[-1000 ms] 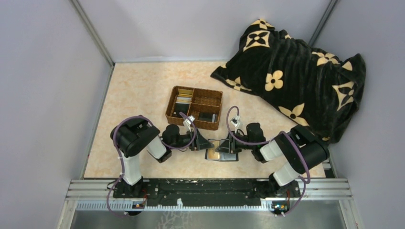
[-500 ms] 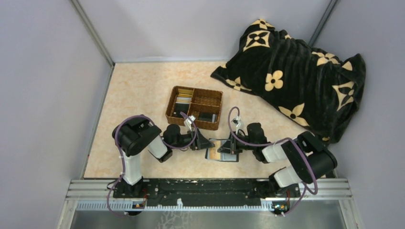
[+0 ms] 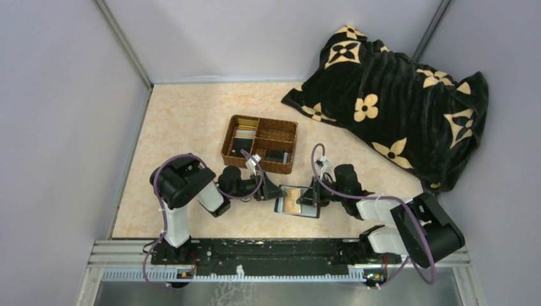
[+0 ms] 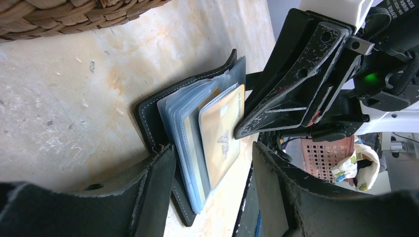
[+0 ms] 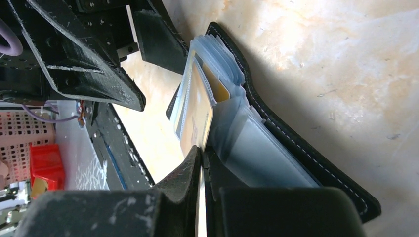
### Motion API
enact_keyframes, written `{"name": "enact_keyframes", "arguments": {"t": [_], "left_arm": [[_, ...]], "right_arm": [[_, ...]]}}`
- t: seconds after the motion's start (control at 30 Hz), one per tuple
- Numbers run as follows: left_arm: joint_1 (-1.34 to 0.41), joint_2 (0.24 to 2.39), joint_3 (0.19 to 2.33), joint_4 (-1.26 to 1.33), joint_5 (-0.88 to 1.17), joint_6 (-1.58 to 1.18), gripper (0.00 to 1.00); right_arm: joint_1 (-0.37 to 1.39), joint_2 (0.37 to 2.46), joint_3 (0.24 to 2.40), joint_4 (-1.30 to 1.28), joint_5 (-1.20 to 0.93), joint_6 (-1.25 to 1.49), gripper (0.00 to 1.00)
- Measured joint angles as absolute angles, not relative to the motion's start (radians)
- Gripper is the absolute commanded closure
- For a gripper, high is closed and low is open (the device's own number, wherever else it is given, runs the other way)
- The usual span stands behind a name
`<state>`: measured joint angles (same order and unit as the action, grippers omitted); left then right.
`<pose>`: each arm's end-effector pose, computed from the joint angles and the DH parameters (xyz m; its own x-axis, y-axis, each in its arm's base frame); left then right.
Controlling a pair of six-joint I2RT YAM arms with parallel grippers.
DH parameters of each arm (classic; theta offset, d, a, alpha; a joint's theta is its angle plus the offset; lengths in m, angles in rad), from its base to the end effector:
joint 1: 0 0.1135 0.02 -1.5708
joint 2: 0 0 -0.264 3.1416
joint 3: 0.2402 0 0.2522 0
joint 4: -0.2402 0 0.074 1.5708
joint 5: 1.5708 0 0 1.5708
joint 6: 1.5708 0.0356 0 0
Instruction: Take the credit cards out of the card holder
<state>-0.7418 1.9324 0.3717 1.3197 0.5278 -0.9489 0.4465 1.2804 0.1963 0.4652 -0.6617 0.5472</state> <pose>0.1925 -0.2008 0.0911 -0.8700 -0.1552 -0.4680 0.4071 0.3096 -0.8593 0.1666 0.1040 0.1188 -0.8590 0.0439 -0.5101 -0.4042 0.5535 0.7282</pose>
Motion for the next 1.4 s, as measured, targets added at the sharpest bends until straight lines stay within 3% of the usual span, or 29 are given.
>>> {"name": "enact_keyframes", "arguments": {"t": [1.1, 1.4], "left_arm": [[-0.744, 1.932, 0.39, 1.295, 0.527, -0.949, 0.35], [-0.744, 1.831, 0.38, 1.23, 0.521, -0.925, 0.35]], "right_arm": [[0.402, 0.936, 0.196, 0.031, -0.5, 0.537, 1.0], [0.396, 1.027, 0.196, 0.083, -0.5, 0.547, 1.0]]}}
